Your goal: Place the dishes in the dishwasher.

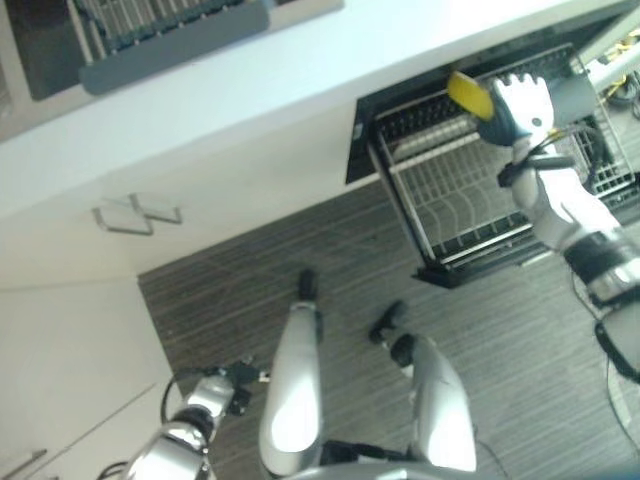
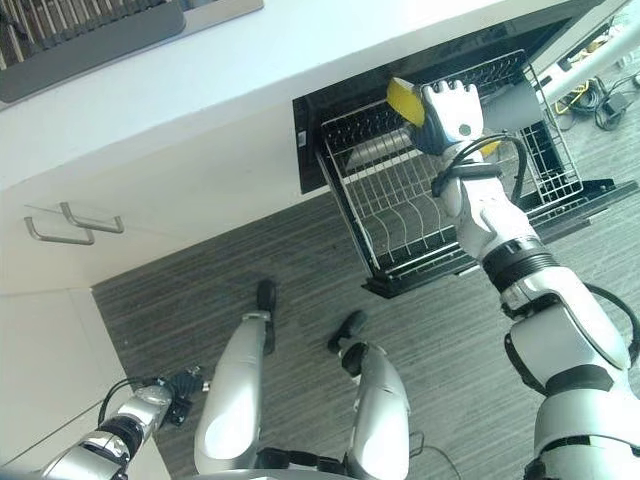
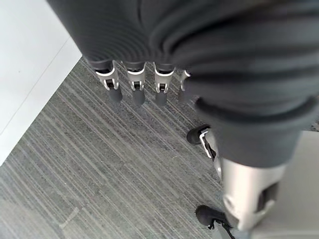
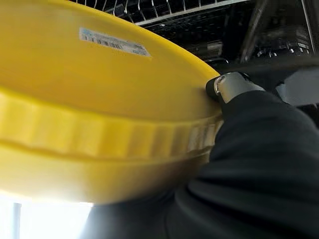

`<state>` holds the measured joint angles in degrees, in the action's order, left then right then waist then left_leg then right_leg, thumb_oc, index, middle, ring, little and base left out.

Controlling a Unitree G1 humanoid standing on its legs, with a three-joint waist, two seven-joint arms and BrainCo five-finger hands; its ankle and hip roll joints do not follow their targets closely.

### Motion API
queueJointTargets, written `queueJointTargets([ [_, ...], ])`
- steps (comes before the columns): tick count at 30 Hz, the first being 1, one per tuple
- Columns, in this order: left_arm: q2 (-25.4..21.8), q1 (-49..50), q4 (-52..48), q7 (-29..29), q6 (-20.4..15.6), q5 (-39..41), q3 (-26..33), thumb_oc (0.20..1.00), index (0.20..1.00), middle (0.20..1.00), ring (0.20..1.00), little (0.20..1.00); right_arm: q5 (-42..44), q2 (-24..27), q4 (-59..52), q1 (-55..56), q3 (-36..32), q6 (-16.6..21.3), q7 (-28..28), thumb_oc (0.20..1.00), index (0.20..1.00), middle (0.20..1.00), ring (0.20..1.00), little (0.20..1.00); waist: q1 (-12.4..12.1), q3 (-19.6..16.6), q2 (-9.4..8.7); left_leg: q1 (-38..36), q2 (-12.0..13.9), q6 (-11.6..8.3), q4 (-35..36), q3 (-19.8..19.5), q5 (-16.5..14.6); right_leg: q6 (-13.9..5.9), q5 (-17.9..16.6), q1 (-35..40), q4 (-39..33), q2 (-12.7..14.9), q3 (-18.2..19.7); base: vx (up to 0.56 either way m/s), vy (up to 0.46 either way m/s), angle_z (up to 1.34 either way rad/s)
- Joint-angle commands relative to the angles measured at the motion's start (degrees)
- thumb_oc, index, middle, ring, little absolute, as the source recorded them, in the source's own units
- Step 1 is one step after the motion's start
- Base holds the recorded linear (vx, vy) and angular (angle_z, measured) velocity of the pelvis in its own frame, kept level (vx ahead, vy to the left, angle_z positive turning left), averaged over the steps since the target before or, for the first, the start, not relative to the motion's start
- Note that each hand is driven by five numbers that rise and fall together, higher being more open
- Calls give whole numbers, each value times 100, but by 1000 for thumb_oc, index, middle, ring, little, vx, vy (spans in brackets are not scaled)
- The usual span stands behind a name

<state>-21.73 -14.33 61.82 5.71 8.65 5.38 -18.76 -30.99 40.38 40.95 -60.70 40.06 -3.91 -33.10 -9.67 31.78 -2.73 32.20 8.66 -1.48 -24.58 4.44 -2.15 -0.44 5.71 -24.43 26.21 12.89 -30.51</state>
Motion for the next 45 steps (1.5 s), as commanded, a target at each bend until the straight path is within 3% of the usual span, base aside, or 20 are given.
queueJointTargets([
  [1, 40, 78, -102, -30, -160, -171, -340, 1000, 1000, 1000, 1000, 1000, -390, 289, 21, -489, -45, -207, -839, 200, 200, 200, 200, 200, -200, -199, 178, -210, -17, -68, 372, 31, -181, -296, 733, -26, 706, -159, 624, -11, 18, 6],
  [8, 178, 176, -288, -35, -365, 263, -554, 1000, 1000, 1000, 1000, 1000, -1, 20, 517, -470, -13, -727, -1366, 200, 200, 200, 200, 200, -285, -199, 348, 153, -162, -42, 365, -17, -138, -283, 768, -375, 852, -77, 580, -10, 54, 17],
  [12, 222, 262, -481, 5, -441, 498, -713, 1000, 1000, 1000, 1000, 1000, 31, -19, 800, -361, -75, -832, -1528, 200, 200, 200, 200, 200, -290, -199, 475, 311, -236, -29, 335, -26, -132, -280, 776, -550, 922, -10, 595, -19, 76, 7],
  [21, 393, 353, -835, -72, -461, 989, -1017, 1000, 1000, 1000, 1000, 1000, 1008, -245, 1429, -147, -365, -1658, -2533, 200, 200, 200, 200, 200, -218, -199, 730, 595, -266, 1, 290, 108, -129, -262, 803, -962, 1085, 132, 660, -40, 62, -3],
  [25, 452, 326, -900, -68, -382, 1076, -1061, 1000, 1000, 1000, 1000, 1000, 1292, -288, 1690, 34, -709, -1630, -2563, 200, 200, 200, 200, 200, -182, -199, 799, 642, -272, -23, 276, 138, -130, -244, 833, -1015, 1107, 155, 672, -39, 36, -6],
  [39, 575, 306, -1163, -216, -217, 1446, -1114, 1000, 1000, 1000, 1000, 1000, 1331, -408, 1310, 107, -686, -1775, -2665, 200, 200, 200, 200, 200, -125, -199, 855, 963, -251, -49, 332, 274, -50, -249, 835, -1392, 1195, 216, 687, -10, 12, -1],
  [45, 547, 359, -1323, -213, -172, 1419, -1158, 1000, 1000, 1000, 1000, 1000, 1430, -389, 1106, -91, -658, -1732, -2462, 200, 200, 200, 200, 200, -153, -199, 905, 1063, -271, -50, 349, 297, -33, -246, 829, -1512, 1226, 254, 685, -3, 18, 0],
])
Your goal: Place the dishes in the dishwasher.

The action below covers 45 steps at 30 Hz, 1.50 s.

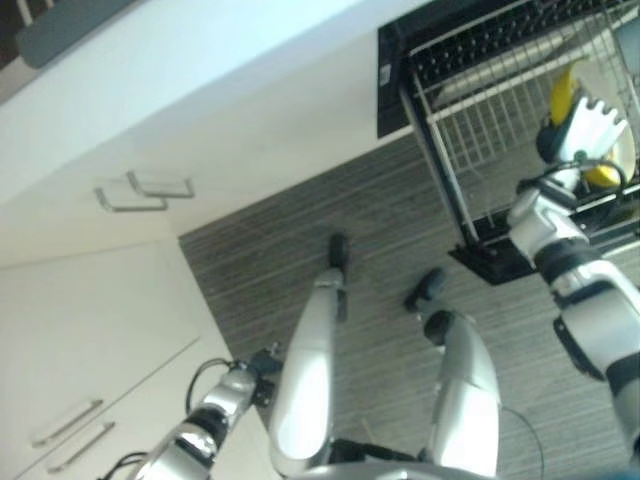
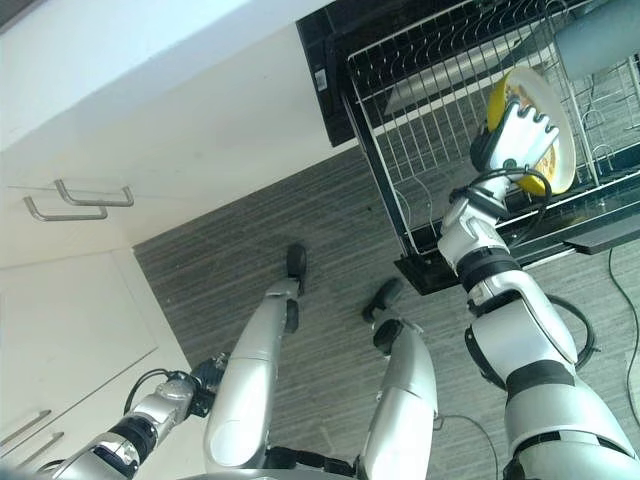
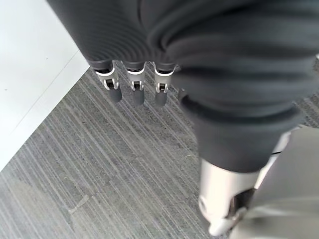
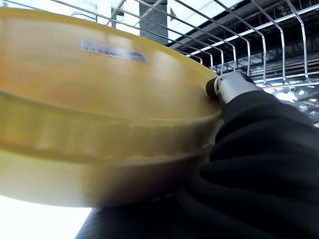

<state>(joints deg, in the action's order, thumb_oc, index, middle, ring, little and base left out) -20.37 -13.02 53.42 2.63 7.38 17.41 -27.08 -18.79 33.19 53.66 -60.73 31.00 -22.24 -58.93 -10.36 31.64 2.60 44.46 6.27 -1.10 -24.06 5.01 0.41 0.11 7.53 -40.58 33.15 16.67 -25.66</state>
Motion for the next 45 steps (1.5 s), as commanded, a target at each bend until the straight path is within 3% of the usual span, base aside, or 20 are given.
queueJointTargets([
  [1, 403, 247, -526, 68, -24, 208, -337, 1000, 1000, 1000, 1000, 1000, 265, 330, -222, -153, 239, 92, 169, 200, 200, 200, 200, 200, -94, -185, 366, -143, -33, -90, 303, 242, -283, -301, 644, 88, 526, -129, 194, 0, 0, 0],
  [5, 380, 290, -645, 63, 68, 315, -347, 1000, 1000, 1000, 1000, 1000, 379, 327, -249, -270, 199, 210, 356, 200, 200, 200, 200, 200, -128, -185, 391, -57, -44, -100, 297, 235, -265, -303, 641, 15, 549, -110, 187, 0, 30, 0],
  [7, 390, 307, -652, 78, 54, 356, -358, 1000, 1000, 1000, 1000, 1000, 511, 262, -206, -256, 170, 469, 330, 200, 200, 200, 200, 200, -141, -185, 417, -24, -57, -99, 292, 243, -263, -299, 647, -22, 571, -94, 191, -4, 48, 2],
  [9, 406, 299, -655, 94, 68, 343, -350, 1000, 1000, 1000, 1000, 1000, 786, 213, -225, -234, 116, 759, 381, 564, 564, 564, 564, 564, -145, -185, 437, -7, -70, -94, 300, 252, -262, -298, 649, -49, 582, -85, 191, -8, 42, 1],
  [10, 406, 300, -674, 92, 65, 329, -358, 1000, 1000, 1000, 1000, 1000, 1488, 133, -231, -189, 17, 1019, 634, 1000, 1000, 1000, 1000, 1000, -148, -185, 452, 8, -73, -97, 311, 261, -257, -301, 644, -68, 578, -72, 192, -10, 35, 1],
  [11, 424, 307, -709, 89, 90, 301, -348, 1000, 1000, 1000, 1000, 1000, 1936, 31, -226, -114, -91, 1390, 963, 1000, 1000, 1000, 1000, 1000, -154, -185, 468, -1, -74, -93, 326, 279, -258, -292, 650, -74, 580, -60, 203, -9, 44, 1],
  [12, 445, 282, -739, 83, 143, 300, -342, 1000, 1000, 1000, 1000, 1000, 2037, -153, -204, -60, -215, 1510, 1181, 1000, 1000, 1000, 1000, 1000, -158, -185, 479, -14, -80, -95, 347, 312, -250, -288, 642, -74, 568, -50, 209, -2, 32, 0],
  [14, 452, 260, -770, 91, 218, 324, -300, 1000, 1000, 1000, 1000, 1000, 2122, -235, -236, 36, -317, 1658, 876, 1000, 1000, 1000, 1000, 1000, -146, -185, 481, -25, -74, -78, 337, 337, -264, -289, 649, -78, 593, -33, 207, 0, 0, 0],
  [16, 487, 236, -762, 76, 246, 354, -296, 1000, 1000, 1000, 1000, 1000, 2220, -275, -155, 80, -482, 1660, 957, 1000, 1000, 1000, 1000, 1000, -131, -185, 488, -58, -79, -81, 369, 356, -254, -288, 665, -65, 598, -36, 215, -3, 19, 1],
  [22, 598, 173, -655, 60, 250, 457, -389, 1000, 1000, 1000, 1000, 1000, 3177, -494, 204, 72, -714, 2251, 1139, 1000, 1000, 1000, 1000, 1000, -143, -185, 577, -99, -86, -83, 407, 370, -244, -256, 695, -74, 633, -30, 232, -1, 13, 1],
  [25, 673, 191, -624, 3, 257, 501, -408, 1000, 1000, 1000, 1000, 1000, 3977, -691, 220, 188, -1090, 3073, 1284, 1000, 1000, 1000, 1000, 1000, -114, -185, 617, -219, -90, -78, 457, 396, -239, -245, 708, 3, 606, -49, 271, -6, 12, -1],
  [26, 733, 204, -610, -79, 260, 493, -418, 1000, 1000, 1000, 1000, 1000, 3986, -836, -6, 253, -1247, 3550, 1300, 1000, 1000, 1000, 1000, 1000, -69, -185, 628, -345, -96, -72, 510, 430, -232, -242, 700, 86, 545, -87, 320, -15, 31, -7],
  [28, 771, 238, -596, -140, 265, 562, -409, 1000, 1000, 1000, 1000, 1000, 3973, -923, -277, 322, -1322, 3739, 1178, 1000, 1000, 1000, 1000, 1000, -25, -185, 626, -471, -94, -73, 538, 461, -233, -242, 705, 182, 509, -115, 362, -18, 31, -10],
  [31, 840, 280, -524, -226, 182, 682, -338, 1000, 1000, 1000, 1000, 1000, 3837, -1012, -636, 429, -1421, 3898, 973, 1000, 1000, 1000, 1000, 1000, 47, -185, 608, -692, -77, -69, 588, 514, -245, -242, 716, 351, 457, -152, 413, -15, 13, -7],
  [35, 869, 441, -372, -520, -336, 796, -103, 1000, 1000, 1000, 1000, 1000, 3629, -1103, -1448, 872, -1586, 4081, 811, 1000, 1000, 1000, 1000, 1000, 224, -185, 481, -1334, -35, -61, 749, 675, -296, -275, 672, 911, 159, -219, 468, -17, -20, -4],
  [39, 882, 613, -98, -666, -438, 884, 355, 1000, 1000, 1000, 1000, 1000, 3759, -1186, -2255, 1502, -1680, 4197, 835, 1000, 1000, 1000, 1000, 1000, 436, -185, 333, -2134, 15, -31, 877, 864, -406, -299, 665, 1616, -95, -283, 532, -4, -67, -20],
  [43, 919, 756, 268, -685, -523, 838, 708, 1000, 1000, 1000, 1000, 1000, 3665, -1264, -3016, 2134, -1612, 4149, 1104, 1000, 1000, 1000, 1000, 1000, 660, -185, 178, -2834, 89, -21, 967, 1023, -512, -256, 711, 2312, -339, -411, 587, 47, -78, -21],
  [45, 949, 848, 433, -673, -473, 863, 939, 1000, 1000, 1000, 1000, 1000, 3877, -1293, -3471, 2597, -1564, 4091, 1631, 1000, 1000, 1000, 1000, 1000, 804, -226, 47, -3237, 118, -11, 1046, 1104, -573, -230, 714, 2768, -591, -522, 638, 109, -124, -23],
])
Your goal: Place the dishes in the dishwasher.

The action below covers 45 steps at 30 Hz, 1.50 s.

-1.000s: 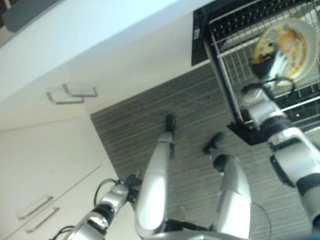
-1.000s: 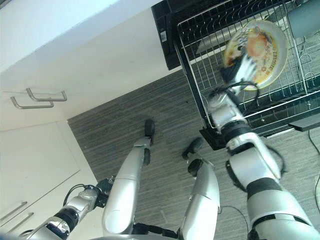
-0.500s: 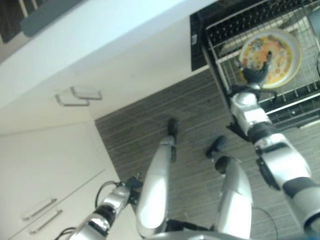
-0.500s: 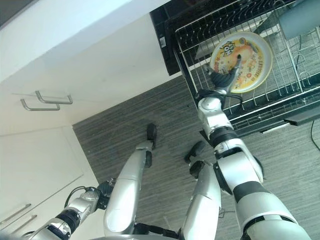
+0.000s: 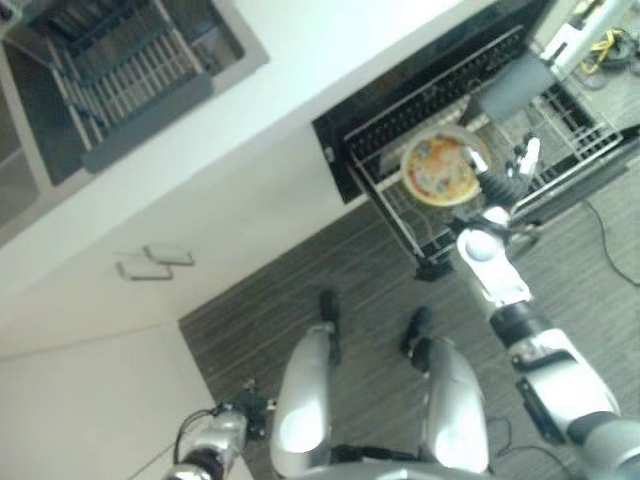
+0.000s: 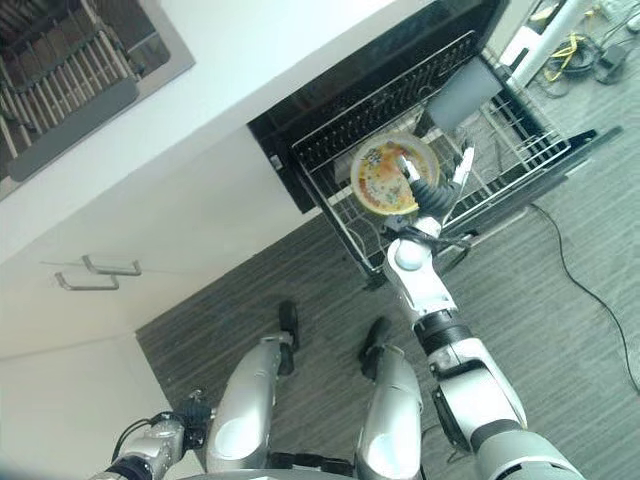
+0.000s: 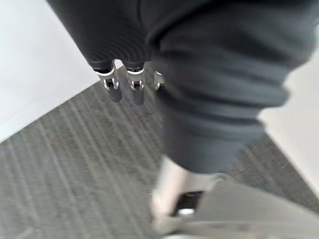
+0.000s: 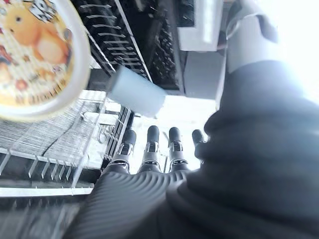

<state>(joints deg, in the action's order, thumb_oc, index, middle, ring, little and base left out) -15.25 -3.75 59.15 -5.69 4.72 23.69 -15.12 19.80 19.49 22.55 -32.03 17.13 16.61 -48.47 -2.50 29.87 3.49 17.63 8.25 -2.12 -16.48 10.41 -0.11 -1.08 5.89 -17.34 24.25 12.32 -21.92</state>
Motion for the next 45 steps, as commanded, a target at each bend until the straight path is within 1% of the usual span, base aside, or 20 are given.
queueJointTargets([
  [1, 433, -35, -110, 181, -205, 203, -214, 1000, 1000, 1000, 1000, 1000, 34, 83, -443, -167, -175, 269, 784, 1000, 1000, 1000, 1000, 1000, 46, -96, -69, -632, -84, 91, 324, 569, -531, -106, 872, 540, 211, -124, 279, 117, -116, -35],
  [3, 411, 141, 21, 352, -180, 18, -58, 1000, 1000, 1000, 1000, 1000, 189, 177, -854, 256, -173, 370, 1532, 1000, 1000, 1000, 1000, 1000, 145, -323, -164, -880, -90, 81, 456, 581, -551, -93, 853, 856, -82, -217, 321, 179, -111, -32],
  [4, 409, 202, 48, 398, -168, -48, -18, 1000, 1000, 1000, 1000, 1000, 335, 221, -1000, 400, -209, 338, 1694, 1000, 1000, 1000, 1000, 1000, 175, -387, -187, -935, -86, 77, 491, 593, -553, -92, 847, 938, -162, -232, 324, 241, -116, -16],
  [5, 395, 363, 88, 457, -135, -111, 73, 1000, 1000, 1000, 1000, 1000, 512, 372, -1349, 777, -397, 311, 2012, 1000, 1000, 1000, 1000, 1000, 258, -538, -236, -1056, -75, 71, 552, 624, -569, -93, 840, 1086, -297, -259, 337, 172, -79, -15],
  [7, 363, 571, 141, 562, -58, -195, 240, 1000, 1000, 1000, 1000, 1000, 790, 627, -1875, 1277, -739, 473, 2741, 1000, 1000, 1000, 1000, 1000, 367, -731, -287, -1245, -66, 69, 667, 693, -596, -121, 830, 1285, -490, -285, 334, 187, -81, -9],
  [9, 360, 724, 174, 636, 23, -302, 354, 1000, 1000, 1000, 1000, 1000, 848, 830, -2229, 1680, -1065, 565, 3051, 1000, 1000, 1000, 1000, 1000, 439, -871, -317, -1401, -72, 74, 780, 733, -611, -152, 811, 1434, -645, -318, 332, 163, -75, -14],
  [11, 400, 911, 253, 691, 29, -434, 465, 1000, 1000, 1000, 1000, 1000, 844, 994, -2440, 2193, -1581, 814, 3051, 1000, 1000, 1000, 1000, 1000, 556, -1028, -355, -1530, -69, 81, 875, 793, -622, -193, 782, 1535, -762, -351, 350, 145, -64, -19],
  [13, 420, 980, 323, 698, 21, -503, 519, 1000, 1000, 1000, 1000, 1000, 846, 1017, -2410, 2474, -1925, 996, 2877, 1000, 1000, 1000, 1000, 1000, 639, -1096, -383, -1562, -60, 78, 886, 836, -642, -213, 779, 1563, -791, -362, 360, 75, -39, -7],
  [14, 435, 1001, 368, 687, 29, -506, 566, 1000, 1000, 1000, 1000, 1000, 1095, 935, -2248, 2719, -2219, 1123, 2792, 1000, 1000, 1000, 1000, 1000, 709, -1127, -399, -1552, -60, 88, 859, 865, -681, -220, 794, 1552, -783, -369, 374, 23, -30, -11],
  [17, 397, 964, 431, 736, 56, -429, 563, 1000, 1000, 1000, 1000, 1000, 1725, 653, -1629, 2992, -2554, 1530, 2769, 1000, 1000, 1000, 1000, 1000, 784, -1099, -389, -1534, -49, 101, 807, 900, -723, -210, 832, 1527, -729, -359, 362, -2, -15, -12],
  [19, 365, 887, 503, 772, 121, -344, 479, 1000, 1000, 1000, 1000, 1000, 2551, 506, -1089, 2998, -2676, 1560, 2942, 1000, 1000, 1000, 1000, 1000, 783, -1084, -351, -1535, -54, 104, 820, 901, -720, -208, 836, 1528, -728, -338, 336, 22, 6, -8],
  [22, 323, 734, 634, 862, 218, -133, 350, 1000, 1000, 1000, 1000, 1000, 2999, 423, -186, 2892, -2768, 1574, 2974, 1000, 1000, 1000, 1000, 1000, 738, -1031, -260, -1475, -55, 79, 810, 850, -695, -191, 856, 1475, -667, -284, 295, 3, 24, 4],
  [25, 311, 592, 705, 899, 240, -134, 207, 1000, 1000, 1000, 1000, 1000, 3463, 360, 553, 2688, -2722, 1456, 3292, 1000, 1000, 1000, 1000, 1000, 670, -952, -149, -1416, -66, 63, 813, 765, -657, -169, 897, 1386, -539, -219, 282, 9, 75, 7],
  [27, 295, 539, 644, 925, 163, -366, -3, 1000, 1000, 1000, 1000, 1000, 3850, 271, 1006, 2495, -2550, 1272, 3730, 1000, 1000, 1000, 1000, 1000, 579, -886, -46, -1341, -131, 71, 845, 655, -601, -169, 928, 1310, -427, -148, 265, 24, 87, 8],
  [29, 298, 488, 573, 976, 202, -269, -133, 1000, 1000, 1000, 1000, 1000, 4927, 184, 1307, 2227, -2457, 1002, 4352, 1000, 1000, 1000, 1000, 1000, 479, -808, 55, -1156, -186, 66, 785, 528, -553, -145, 991, 1118, -201, -70, 271, -37, 110, 25],
  [31, 338, 456, 576, 1061, 223, -157, -194, 1000, 1000, 1000, 1000, 1000, 5114, 101, 1631, 1992, -2338, 781, 4598, 1000, 1000, 1000, 1000, 1000, 376, -769, 155, -1056, -253, 78, 753, 418, -508, -120, 1043, 1011, -13, -5, 260, 18, 121, 30],
  [37, 447, 408, 546, 1271, 148, -82, -370, 1000, 1000, 1000, 1000, 1000, 4714, 144, 2290, 1193, -2019, 336, 4722, 1000, 1000, 1000, 1000, 1000, 82, -675, 399, -771, -435, 86, 674, 185, -391, -90, 1143, 739, 379, 145, 204, 45, 128, 29],
  [39, 474, 385, 539, 1332, 139, -86, -429, 1000, 1000, 1000, 1000, 1000, 4393, 206, 2444, 941, -1937, 315, 4687, 1000, 1000, 1000, 1000, 1000, 13, -632, 449, -678, -457, 73, 651, 146, -352, -91, 1149, 654, 464, 190, 185, 16, 124, 21],
  [42, 488, 348, 512, 1422, 168, -93, -511, 1000, 1000, 1000, 1000, 1000, 4045, 358, 2600, 522, -1842, 154, 4610, 1000, 1000, 1000, 1000, 1000, -89, -565, 497, -511, -488, 67, 580, 102, -312, -78, 1176, 490, 625, 237, 174, 1, 112, 9],
  [45, 473, 301, 482, 1484, 192, -130, -527, 1000, 1000, 1000, 1000, 1000, 3834, 503, 2747, 163, -1775, 13, 4668, 1000, 1000, 1000, 1000, 1000, -187, -483, 490, -379, -507, 88, 499, 54, -309, -65, 1177, 375, 720, 256, 167, -8, 59, 12],
])
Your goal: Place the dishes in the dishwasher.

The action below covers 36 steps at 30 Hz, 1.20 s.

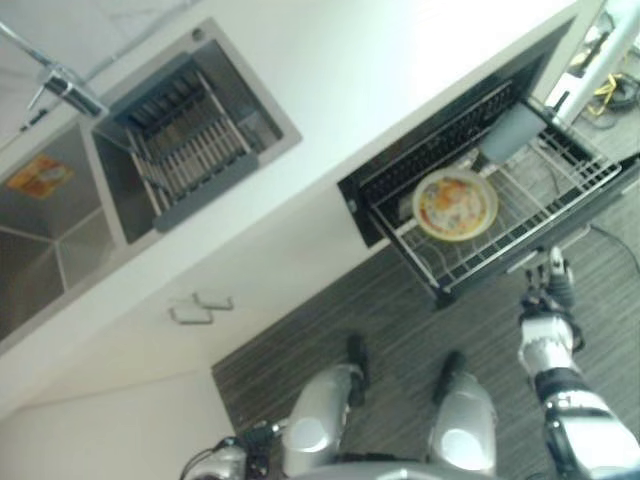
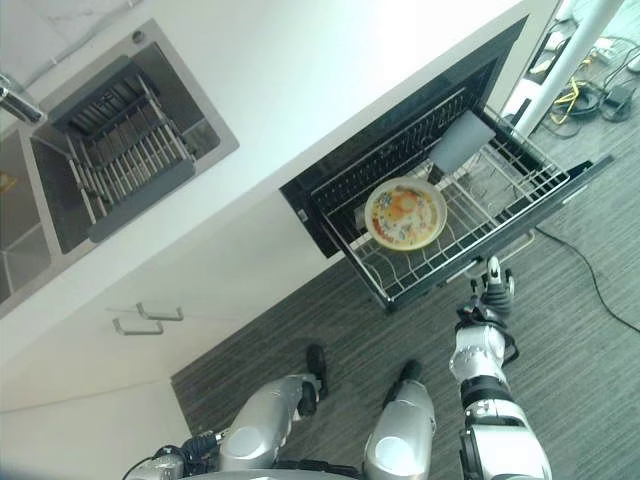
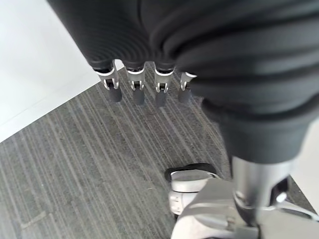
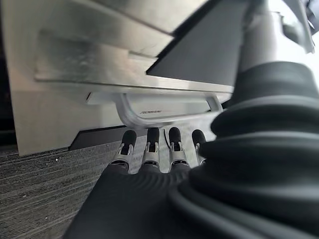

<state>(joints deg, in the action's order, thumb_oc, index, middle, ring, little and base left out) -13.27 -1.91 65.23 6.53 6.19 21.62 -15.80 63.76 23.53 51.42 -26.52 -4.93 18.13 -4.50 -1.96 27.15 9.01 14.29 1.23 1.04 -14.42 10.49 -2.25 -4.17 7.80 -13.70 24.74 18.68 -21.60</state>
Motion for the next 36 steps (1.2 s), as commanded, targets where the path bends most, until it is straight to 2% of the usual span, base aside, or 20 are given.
queueJointTargets([
  [1, 238, 81, -125, 283, 42, 77, -479, 1000, 1000, 1000, 1000, 1000, -630, 174, -53, -614, 475, -222, 283, 1000, 1000, 1000, 1000, 1000, -297, -165, -81, 13, 195, -217, 252, 20, -95, 246, 974, -45, 715, -373, 125, -8, 20, 17],
  [6, 46, -83, -166, 381, 30, 31, -439, 1000, 1000, 1000, 1000, 1000, -1209, 549, 67, -1385, 671, -463, 302, 1000, 1000, 1000, 1000, 1000, -469, 16, -209, 278, 193, -159, 92, -96, -106, 212, 836, -306, 745, -405, 143, -4, 0, 16],
  [10, -96, -177, -236, 459, 57, 83, -400, 1000, 1000, 1000, 1000, 1000, -1637, 894, 180, -2039, 919, -699, 305, 1000, 1000, 1000, 1000, 1000, -606, 145, -286, 407, 191, -109, 22, -183, -117, 108, 557, -409, 462, -436, 149, 23, 0, 15],
  [18, -554, -437, -458, 391, 124, 101, -358, 1000, 1000, 1000, 1000, 1000, -2308, 1340, 362, -3382, 1668, -1401, 200, 1000, 1000, 1000, 1000, 1000, -899, 263, -546, 825, 251, -51, -306, -241, -228, -20, 177, -595, 133, -424, 35, 17, -46, 12],
  [21, -781, -522, -581, 391, 304, 138, -307, 1000, 1000, 1000, 1000, 1000, -2860, 1536, 428, -3979, 2092, -1712, 399, 1000, 1000, 1000, 1000, 1000, -1029, 264, -656, 976, 288, -58, -368, -286, -235, -64, 63, -621, 12, -430, -47, 29, -88, 1],
  [24, -1002, -559, -628, 537, 494, 120, -247, 1000, 1000, 1000, 1000, 1000, -2619, 1662, 454, -4428, 2486, -1909, 511, 1000, 1000, 1000, 1000, 1000, -1154, 264, -785, 1057, 347, -99, -402, -381, -209, -40, 68, -559, -18, -502, -137, 26, -119, 10],
  [26, -1096, -509, -615, 637, 586, 3, -227, 1000, 1000, 1000, 1000, 1000, -2562, 1704, 486, -4696, 2662, -1976, 507, 1000, 1000, 1000, 1000, 1000, -1219, 264, -850, 1089, 395, -135, -413, -435, -184, -35, 49, -513, -71, -547, -188, 40, -108, 6],
  [36, -1441, -302, -421, 839, 456, -243, -100, 1000, 1000, 1000, 1000, 1000, -2607, 1840, 529, -5504, 3131, -1914, 356, 1000, 1000, 1000, 1000, 1000, -1513, 264, -1224, 1105, 613, -230, -546, -563, -213, -35, -31, -145, -288, -662, -477, 46, -72, 6],
])
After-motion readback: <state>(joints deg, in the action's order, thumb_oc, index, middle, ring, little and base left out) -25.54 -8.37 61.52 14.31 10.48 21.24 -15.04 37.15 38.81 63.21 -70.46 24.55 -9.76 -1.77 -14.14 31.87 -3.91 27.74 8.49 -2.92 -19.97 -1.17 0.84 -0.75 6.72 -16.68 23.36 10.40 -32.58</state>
